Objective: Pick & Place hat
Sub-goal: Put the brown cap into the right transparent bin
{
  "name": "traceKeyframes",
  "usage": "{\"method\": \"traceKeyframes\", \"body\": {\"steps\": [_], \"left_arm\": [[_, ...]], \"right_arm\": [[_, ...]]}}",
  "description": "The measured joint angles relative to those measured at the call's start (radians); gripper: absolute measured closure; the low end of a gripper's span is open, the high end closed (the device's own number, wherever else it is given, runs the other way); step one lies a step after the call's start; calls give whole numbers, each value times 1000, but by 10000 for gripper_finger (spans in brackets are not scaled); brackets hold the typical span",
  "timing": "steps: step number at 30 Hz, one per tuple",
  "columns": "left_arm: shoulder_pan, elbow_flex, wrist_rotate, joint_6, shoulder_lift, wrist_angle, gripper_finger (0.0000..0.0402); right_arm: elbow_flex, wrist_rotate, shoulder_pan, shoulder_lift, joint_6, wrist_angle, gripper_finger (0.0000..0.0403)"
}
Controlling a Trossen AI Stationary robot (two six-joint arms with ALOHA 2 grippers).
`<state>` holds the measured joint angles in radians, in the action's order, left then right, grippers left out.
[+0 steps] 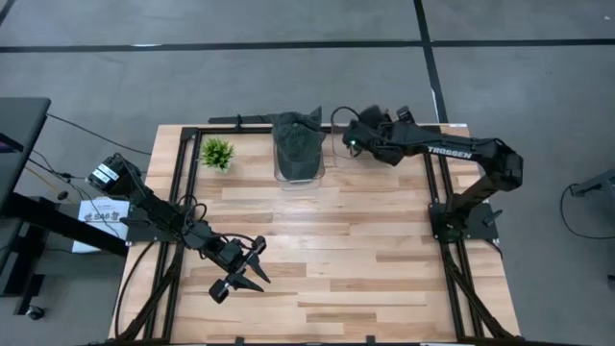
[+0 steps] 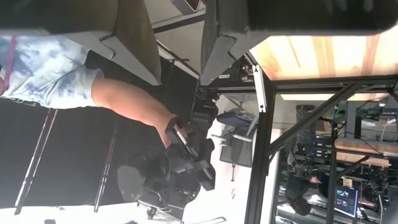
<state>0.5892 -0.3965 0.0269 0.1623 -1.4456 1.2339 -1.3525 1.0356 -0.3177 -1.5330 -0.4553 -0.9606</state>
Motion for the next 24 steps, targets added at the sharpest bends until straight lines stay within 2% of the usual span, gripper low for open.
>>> {"method": "traceKeyframes", "body": {"steps": [9,16,24], "left_arm": [[0,0,0,4,0,0,291],[0,0,0,4,0,0,291],[0,0,0,4,0,0,291]], "right_arm": [[1,152,48,-18,-281,-315,403],[0,229,47,-17,-546,-559,403],[11,251,20,-27,-558,-577,403]]}}
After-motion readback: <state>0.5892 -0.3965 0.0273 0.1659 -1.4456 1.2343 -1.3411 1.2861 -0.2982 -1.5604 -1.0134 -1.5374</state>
